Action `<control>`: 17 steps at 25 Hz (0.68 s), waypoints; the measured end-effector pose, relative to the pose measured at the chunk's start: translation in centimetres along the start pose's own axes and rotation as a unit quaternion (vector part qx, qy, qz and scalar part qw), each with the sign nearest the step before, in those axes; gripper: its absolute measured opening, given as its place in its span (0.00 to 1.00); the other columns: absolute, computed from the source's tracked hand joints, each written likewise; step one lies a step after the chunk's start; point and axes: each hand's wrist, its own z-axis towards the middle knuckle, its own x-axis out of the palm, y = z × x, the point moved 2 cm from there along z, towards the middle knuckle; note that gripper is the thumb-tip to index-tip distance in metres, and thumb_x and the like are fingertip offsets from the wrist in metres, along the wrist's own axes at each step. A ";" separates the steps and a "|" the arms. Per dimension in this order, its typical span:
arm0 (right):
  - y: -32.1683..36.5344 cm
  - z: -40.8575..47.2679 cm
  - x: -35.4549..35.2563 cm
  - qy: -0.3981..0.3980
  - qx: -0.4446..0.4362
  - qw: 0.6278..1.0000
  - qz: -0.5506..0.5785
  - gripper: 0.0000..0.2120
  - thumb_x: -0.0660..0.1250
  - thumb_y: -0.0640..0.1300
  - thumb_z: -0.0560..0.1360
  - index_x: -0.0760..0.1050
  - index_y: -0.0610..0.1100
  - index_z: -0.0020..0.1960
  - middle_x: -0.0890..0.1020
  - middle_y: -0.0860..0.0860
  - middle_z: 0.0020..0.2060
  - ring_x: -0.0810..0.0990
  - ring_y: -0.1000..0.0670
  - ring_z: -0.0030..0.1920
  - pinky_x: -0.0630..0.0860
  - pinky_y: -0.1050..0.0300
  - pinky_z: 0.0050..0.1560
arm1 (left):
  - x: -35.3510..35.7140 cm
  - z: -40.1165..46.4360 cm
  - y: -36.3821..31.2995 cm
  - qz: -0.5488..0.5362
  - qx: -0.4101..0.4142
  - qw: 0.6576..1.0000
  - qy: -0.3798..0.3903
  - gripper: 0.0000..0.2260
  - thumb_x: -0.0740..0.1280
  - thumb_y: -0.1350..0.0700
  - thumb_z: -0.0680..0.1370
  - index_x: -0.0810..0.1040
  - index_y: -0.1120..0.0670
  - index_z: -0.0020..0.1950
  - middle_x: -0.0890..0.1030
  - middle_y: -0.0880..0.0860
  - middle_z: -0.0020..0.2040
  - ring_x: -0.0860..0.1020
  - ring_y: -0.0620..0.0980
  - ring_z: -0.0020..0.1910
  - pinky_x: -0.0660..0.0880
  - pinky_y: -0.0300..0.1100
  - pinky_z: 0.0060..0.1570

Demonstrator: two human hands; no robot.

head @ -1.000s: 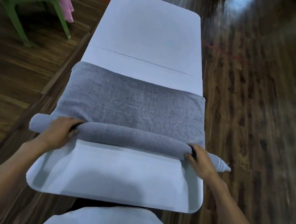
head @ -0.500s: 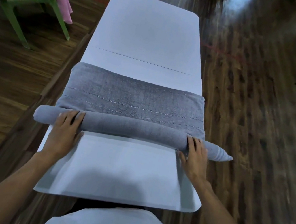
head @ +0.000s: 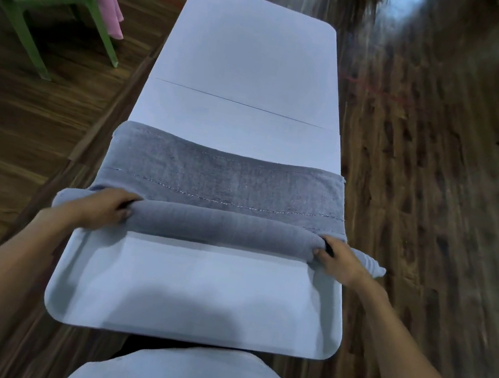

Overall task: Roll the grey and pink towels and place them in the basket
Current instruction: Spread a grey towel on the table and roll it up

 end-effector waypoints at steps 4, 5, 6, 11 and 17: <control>2.4 0.8 -1.5 -0.181 0.071 0.979 0.065 0.13 0.72 0.40 0.74 0.77 0.43 0.58 0.76 0.45 0.53 0.76 0.44 0.53 0.73 0.50 0.57 | -2.1 0.3 -1.8 0.008 -0.027 0.970 -0.243 0.07 0.72 0.62 0.73 0.82 0.54 0.50 0.79 0.60 0.50 0.76 0.62 0.48 0.70 0.50 0.46; 3.0 0.1 -0.8 -0.244 0.061 0.968 0.008 0.10 0.70 0.42 0.76 0.78 0.43 0.56 0.76 0.43 0.53 0.76 0.42 0.53 0.73 0.46 0.56 | -1.5 -0.4 -2.3 0.049 -0.018 0.952 -0.300 0.05 0.72 0.61 0.73 0.83 0.54 0.48 0.78 0.60 0.48 0.75 0.63 0.46 0.70 0.51 0.43; 3.3 -0.7 0.4 -0.280 0.039 0.958 -0.053 0.10 0.67 0.44 0.77 0.78 0.43 0.57 0.77 0.42 0.54 0.76 0.40 0.54 0.72 0.44 0.56 | -0.3 -1.2 -2.7 0.071 -0.002 0.939 -0.336 0.05 0.70 0.58 0.75 0.83 0.55 0.50 0.78 0.60 0.48 0.74 0.63 0.46 0.71 0.53 0.44; 2.1 -2.3 4.1 -0.209 0.000 0.966 -0.154 0.29 0.69 0.52 0.77 0.67 0.42 0.73 0.70 0.44 0.69 0.64 0.39 0.72 0.59 0.37 0.71 | 3.3 -2.5 -1.9 0.145 0.046 0.953 -0.263 0.27 0.73 0.51 0.73 0.71 0.60 0.68 0.73 0.61 0.63 0.71 0.63 0.60 0.67 0.59 0.63; 2.4 -0.3 1.1 -0.168 -0.032 0.980 -0.097 0.17 0.67 0.43 0.77 0.74 0.42 0.65 0.79 0.43 0.59 0.75 0.41 0.59 0.70 0.43 0.62 | 1.0 -0.7 -1.8 0.066 0.031 0.975 -0.209 0.20 0.70 0.65 0.72 0.76 0.59 0.64 0.79 0.62 0.60 0.75 0.64 0.57 0.71 0.59 0.60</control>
